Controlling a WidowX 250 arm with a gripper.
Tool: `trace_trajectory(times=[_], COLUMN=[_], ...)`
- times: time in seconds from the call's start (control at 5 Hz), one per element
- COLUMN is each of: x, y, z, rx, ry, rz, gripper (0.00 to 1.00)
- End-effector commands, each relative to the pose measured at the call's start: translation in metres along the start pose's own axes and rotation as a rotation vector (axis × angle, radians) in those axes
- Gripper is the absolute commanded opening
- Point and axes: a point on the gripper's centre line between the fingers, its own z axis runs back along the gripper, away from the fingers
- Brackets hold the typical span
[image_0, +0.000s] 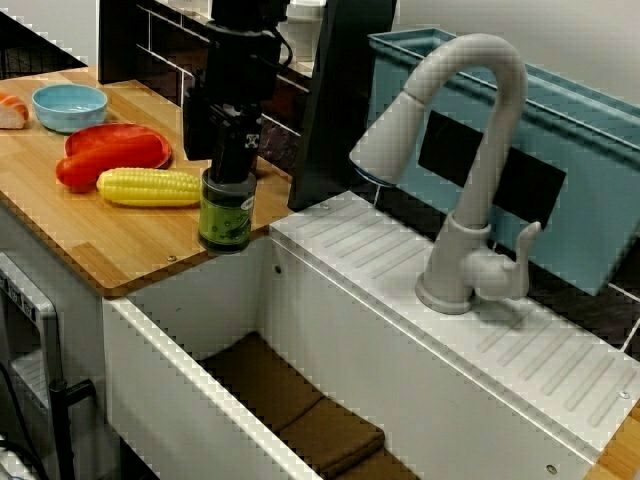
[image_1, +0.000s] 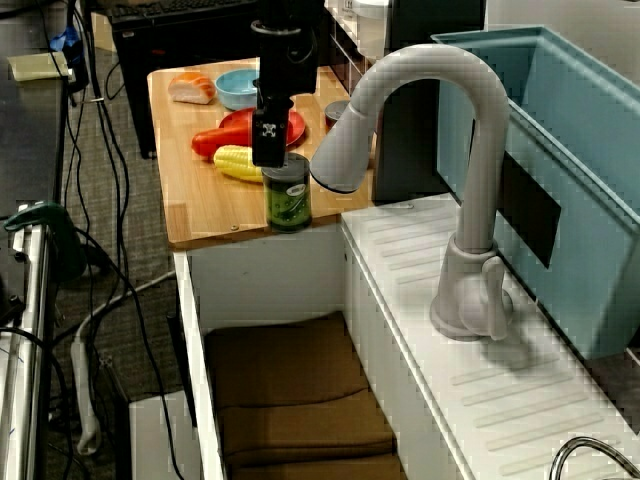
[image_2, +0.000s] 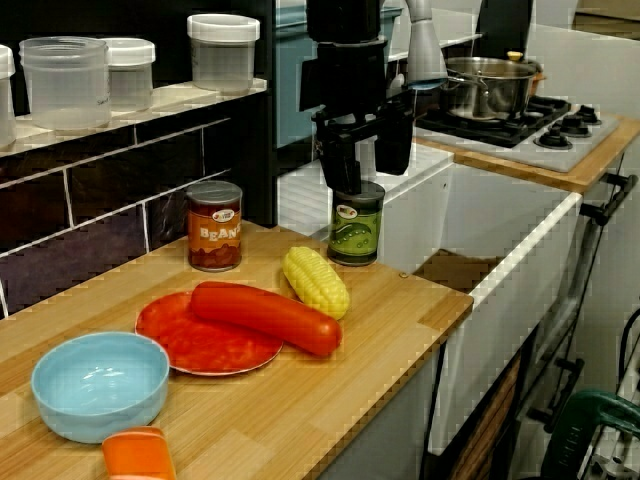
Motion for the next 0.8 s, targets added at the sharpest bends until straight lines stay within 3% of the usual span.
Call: trace_trajectory(times=[0.0, 0.2, 0.6], x=[0.003, 0.002, 0.001], y=[0.007, 0.016, 0.024], z=[0.022, 0.023, 0.018], rx=[-0.06, -0.128, -0.162], ry=[-0.034, -0.032, -0.022], rz=[-0.037, -0.054, -0.051], gripper=[1.0, 1.0, 1.0])
